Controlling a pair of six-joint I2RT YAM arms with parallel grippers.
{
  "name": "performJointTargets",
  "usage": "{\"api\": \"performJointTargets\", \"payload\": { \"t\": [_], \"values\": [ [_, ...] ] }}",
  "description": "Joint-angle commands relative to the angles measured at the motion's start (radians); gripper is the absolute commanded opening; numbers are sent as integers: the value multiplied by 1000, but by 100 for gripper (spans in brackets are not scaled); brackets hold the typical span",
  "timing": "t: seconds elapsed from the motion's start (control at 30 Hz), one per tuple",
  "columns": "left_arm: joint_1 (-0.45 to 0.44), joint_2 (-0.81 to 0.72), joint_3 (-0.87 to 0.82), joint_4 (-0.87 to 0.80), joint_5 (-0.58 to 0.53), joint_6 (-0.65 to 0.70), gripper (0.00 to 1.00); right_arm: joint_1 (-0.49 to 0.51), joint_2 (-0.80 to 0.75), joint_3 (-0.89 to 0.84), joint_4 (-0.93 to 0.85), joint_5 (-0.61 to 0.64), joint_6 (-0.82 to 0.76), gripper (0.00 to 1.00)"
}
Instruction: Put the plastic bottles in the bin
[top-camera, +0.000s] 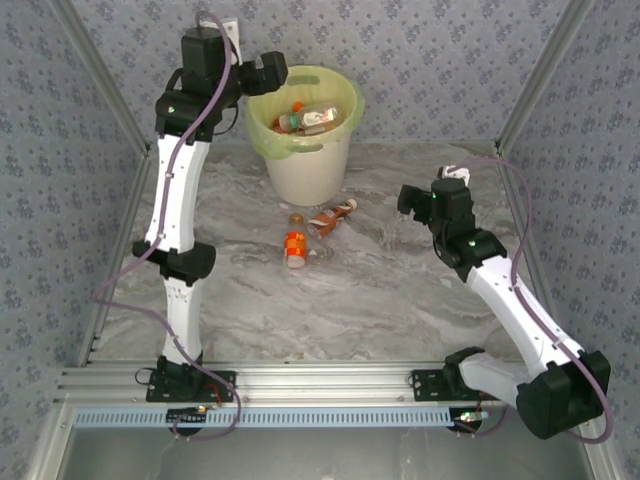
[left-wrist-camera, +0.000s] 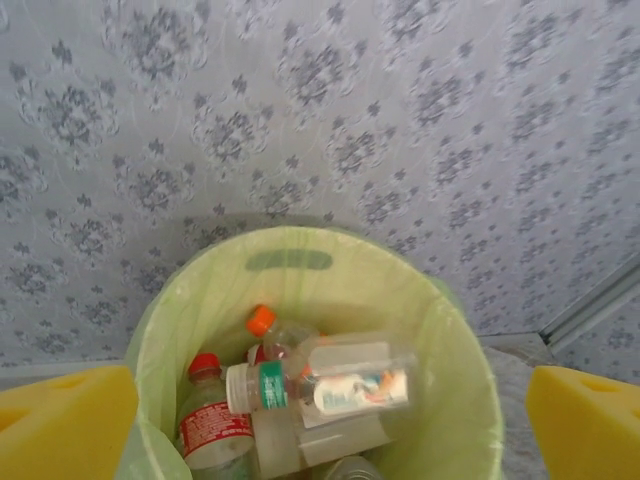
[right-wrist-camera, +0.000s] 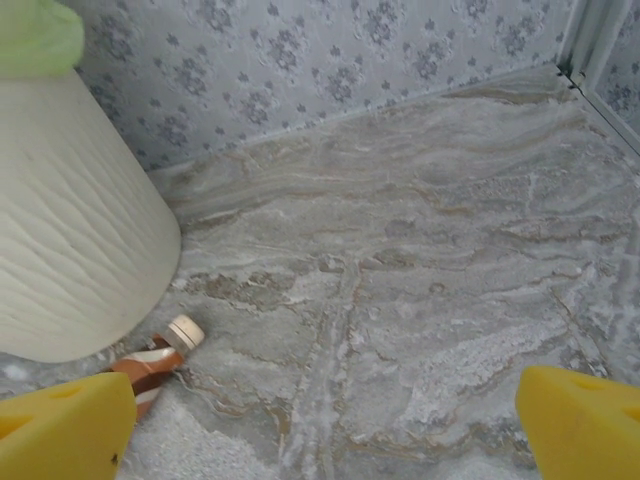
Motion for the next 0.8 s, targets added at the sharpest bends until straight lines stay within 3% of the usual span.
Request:
{"api": "performJointTargets", "payload": {
  "t": [0.0, 0.2, 0.37, 0.47, 0.57, 0.77],
  "values": [
    [-38, -38, 14, -66, 20, 63, 100, -11, -36, -38, 78, -88, -19, 100],
    [-113, -65, -12, -87, 19, 132, 99, -41, -63, -106, 177, -196, 55, 100],
    [-131, -355, -633, 270, 53, 131, 99, -71, -33, -118, 190, -251, 131, 100],
    [-143, -522, -932, 476, -26, 134, 99, -78, 29, -99, 199, -348, 132, 100],
    [-141, -659, -1147, 617, -144, 103, 99, -70, 129, -40, 165, -418, 156, 100],
    [-120, -857, -1499, 895, -261, 43, 99, -9, 301, 59, 119, -355, 323, 100]
  ]
}}
